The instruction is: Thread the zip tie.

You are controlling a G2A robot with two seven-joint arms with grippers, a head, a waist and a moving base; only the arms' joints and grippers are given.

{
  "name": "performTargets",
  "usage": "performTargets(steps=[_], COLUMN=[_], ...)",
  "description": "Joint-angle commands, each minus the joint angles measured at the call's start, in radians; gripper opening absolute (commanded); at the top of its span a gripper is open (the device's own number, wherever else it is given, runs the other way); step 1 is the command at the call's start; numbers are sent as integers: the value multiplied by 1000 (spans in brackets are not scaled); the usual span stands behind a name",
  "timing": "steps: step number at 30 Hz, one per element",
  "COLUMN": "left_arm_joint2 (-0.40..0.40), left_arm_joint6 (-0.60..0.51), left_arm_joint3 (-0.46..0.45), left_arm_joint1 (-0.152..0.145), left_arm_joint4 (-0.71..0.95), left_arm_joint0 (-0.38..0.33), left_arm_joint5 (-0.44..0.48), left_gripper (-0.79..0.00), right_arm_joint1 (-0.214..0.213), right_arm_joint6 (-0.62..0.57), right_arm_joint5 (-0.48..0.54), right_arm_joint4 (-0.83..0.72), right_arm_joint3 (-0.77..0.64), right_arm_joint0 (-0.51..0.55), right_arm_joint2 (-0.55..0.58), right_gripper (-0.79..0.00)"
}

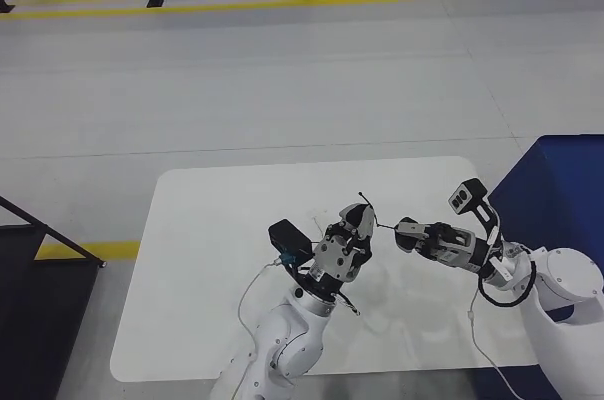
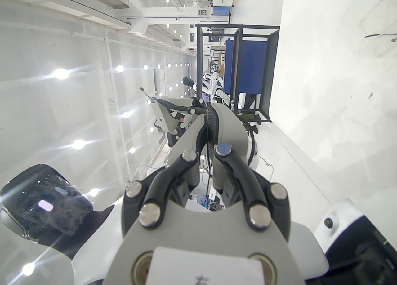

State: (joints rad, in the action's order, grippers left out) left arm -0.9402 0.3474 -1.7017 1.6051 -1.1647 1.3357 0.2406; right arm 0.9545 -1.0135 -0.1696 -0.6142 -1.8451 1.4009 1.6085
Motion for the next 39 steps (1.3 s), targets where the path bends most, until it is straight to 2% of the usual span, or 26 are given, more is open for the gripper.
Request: performTargets(steps=[1,39], left_arm_joint2=[1,22], left_arm_joint6=[2,5], left_arm_joint3=[2,28], left_arm_joint1=[0,-5], left_arm_joint4=[-1,-4], left_arm_joint0=[-2,-14], left_arm_joint5=[-3,-57], left_gripper=[-785,-785], right_arm_joint1=[0,0], right_arm_joint6=[1,1], right_arm_joint5=[2,2], right_arm_joint4=[1,1], right_arm_joint3=[-3,-3], right_arm_joint0=[2,2], right_arm_joint2=[-2,-2], right_gripper=[-785,-785])
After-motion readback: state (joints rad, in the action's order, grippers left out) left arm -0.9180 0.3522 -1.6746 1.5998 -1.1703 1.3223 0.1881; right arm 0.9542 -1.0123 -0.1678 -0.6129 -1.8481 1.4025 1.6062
